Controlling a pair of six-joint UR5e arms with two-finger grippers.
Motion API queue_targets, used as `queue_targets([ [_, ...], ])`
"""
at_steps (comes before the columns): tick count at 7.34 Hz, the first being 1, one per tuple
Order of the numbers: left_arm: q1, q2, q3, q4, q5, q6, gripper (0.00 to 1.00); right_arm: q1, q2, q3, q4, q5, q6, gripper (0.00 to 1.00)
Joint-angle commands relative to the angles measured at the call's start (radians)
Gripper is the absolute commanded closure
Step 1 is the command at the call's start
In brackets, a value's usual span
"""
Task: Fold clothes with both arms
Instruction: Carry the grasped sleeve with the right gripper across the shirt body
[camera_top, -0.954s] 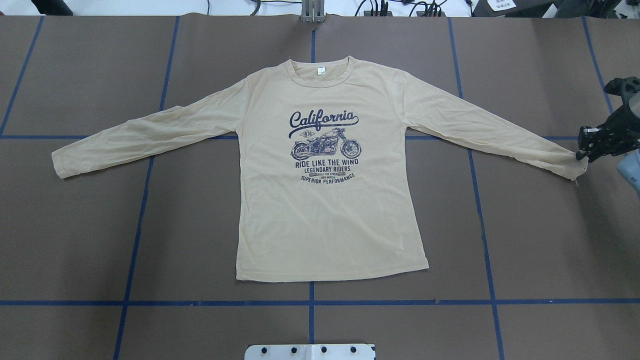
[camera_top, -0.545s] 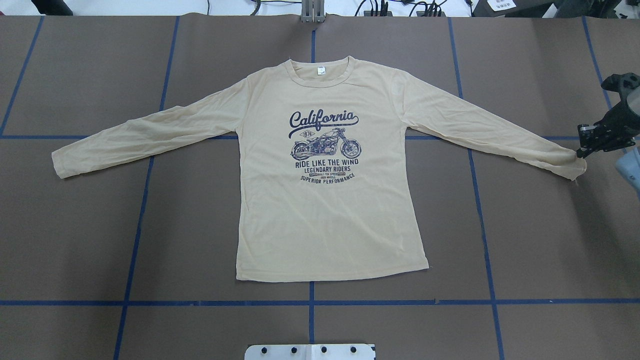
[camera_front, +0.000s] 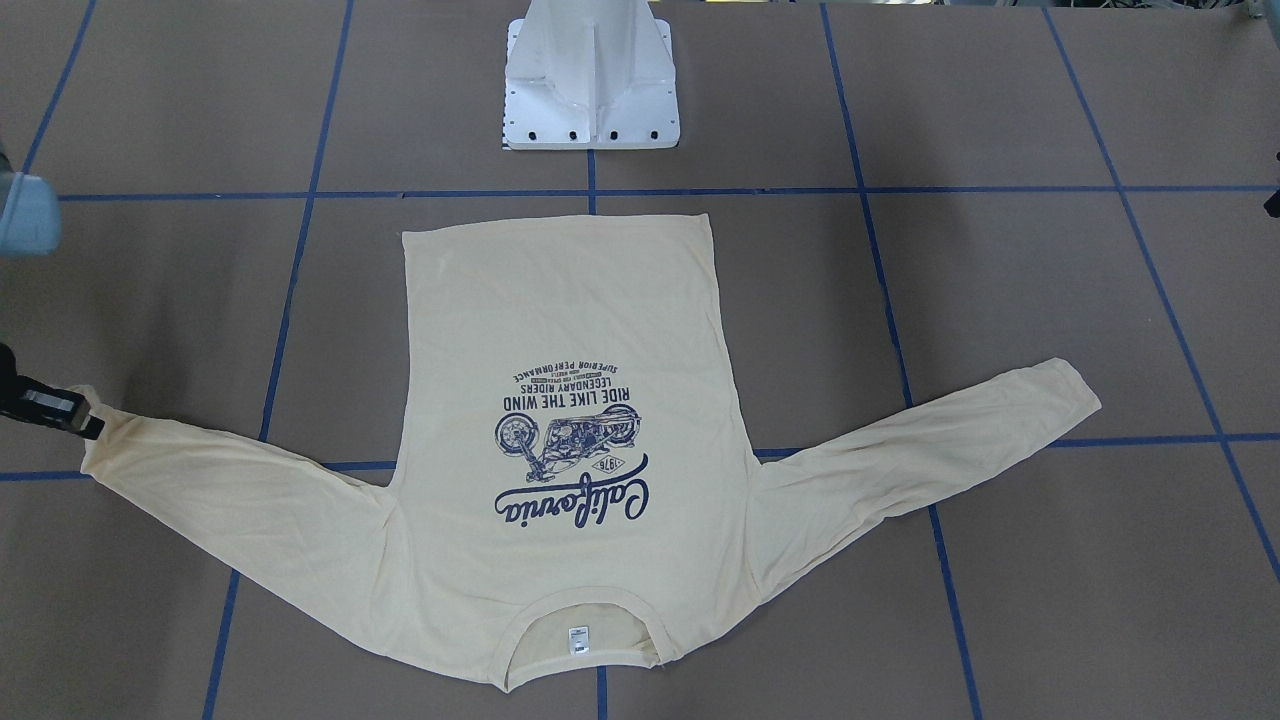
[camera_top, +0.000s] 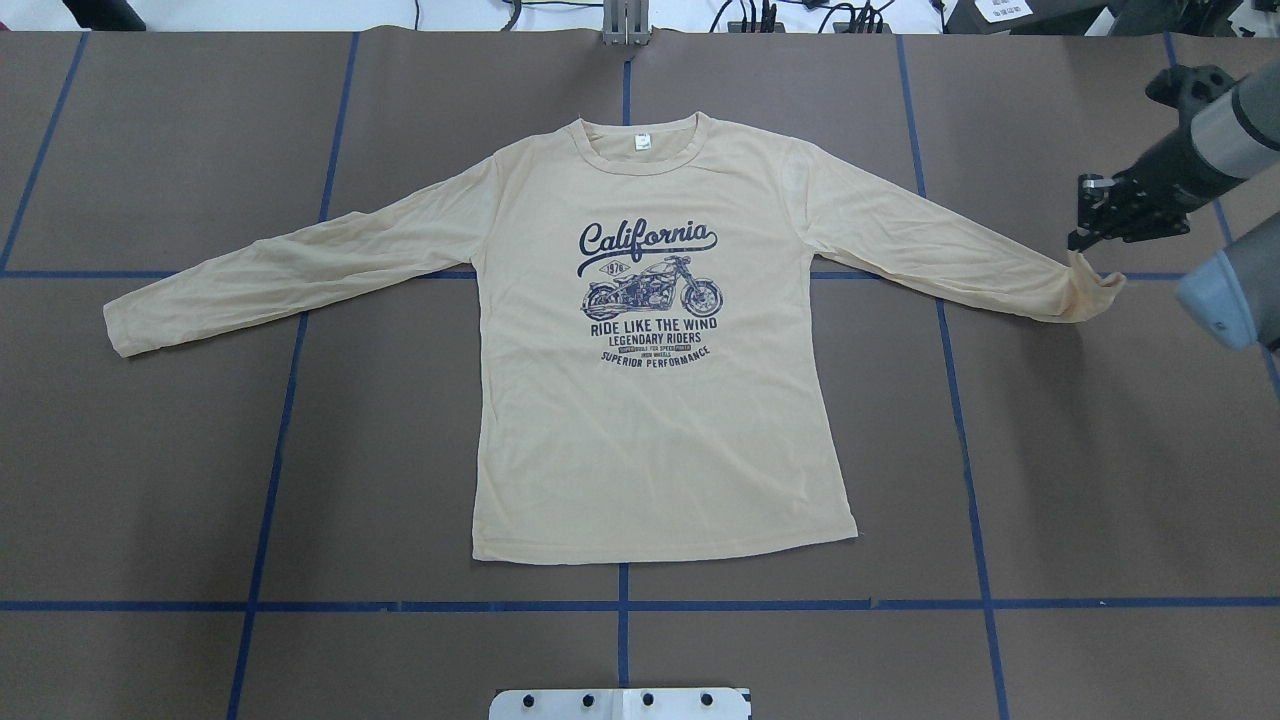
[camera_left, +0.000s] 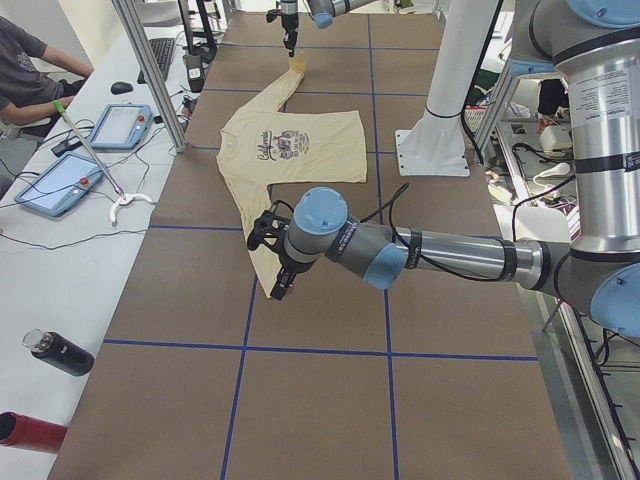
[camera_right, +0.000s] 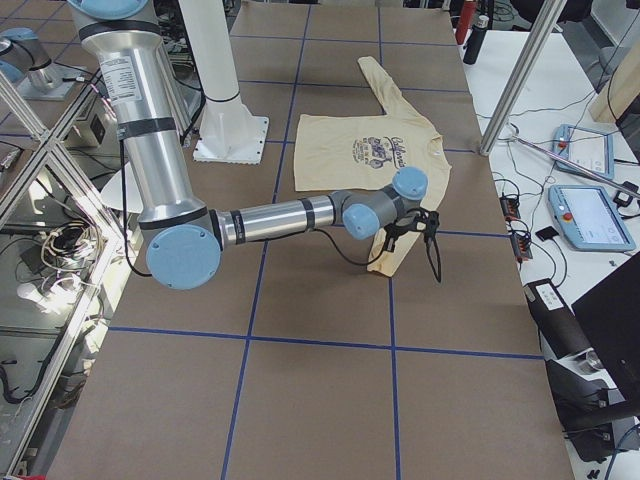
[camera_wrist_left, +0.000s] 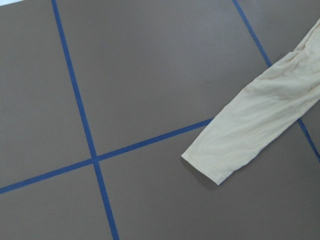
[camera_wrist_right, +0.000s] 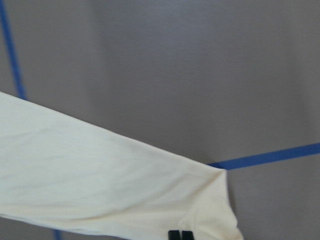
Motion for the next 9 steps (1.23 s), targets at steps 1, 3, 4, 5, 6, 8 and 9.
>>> queue_targets([
  [1, 0.000, -0.002, 0.000, -0.002, 0.000, 0.000, 0.01, -0.097, 0.176, 0.025, -0.002, -0.099, 0.286, 1.00],
  [3, 0.000, -0.002, -0.002, -0.004, 0.000, 0.002, 0.01, -0.254, 0.352, -0.001, -0.008, -0.283, 0.478, 1.00],
  [4, 0.000, -0.002, 0.000, -0.004, 0.000, 0.002, 0.01, -0.326, 0.510, -0.104, -0.011, -0.380, 0.559, 1.00],
  [5, 0.000, -0.002, 0.001, -0.004, 0.002, 0.002, 0.01, -0.389, 0.680, -0.257, -0.004, -0.493, 0.592, 1.00],
  [6, 0.000, -0.003, 0.001, -0.004, 0.002, 0.003, 0.01, -0.418, 0.791, -0.348, -0.004, -0.549, 0.592, 1.00],
  [8, 0.000, -0.008, 0.001, -0.004, 0.000, 0.002, 0.01, -0.508, 0.937, -0.508, 0.002, -0.711, 0.592, 1.00],
  [9, 0.000, -0.008, 0.000, -0.005, 0.000, 0.002, 0.01, -0.545, 1.004, -0.591, 0.024, -0.732, 0.592, 1.00],
])
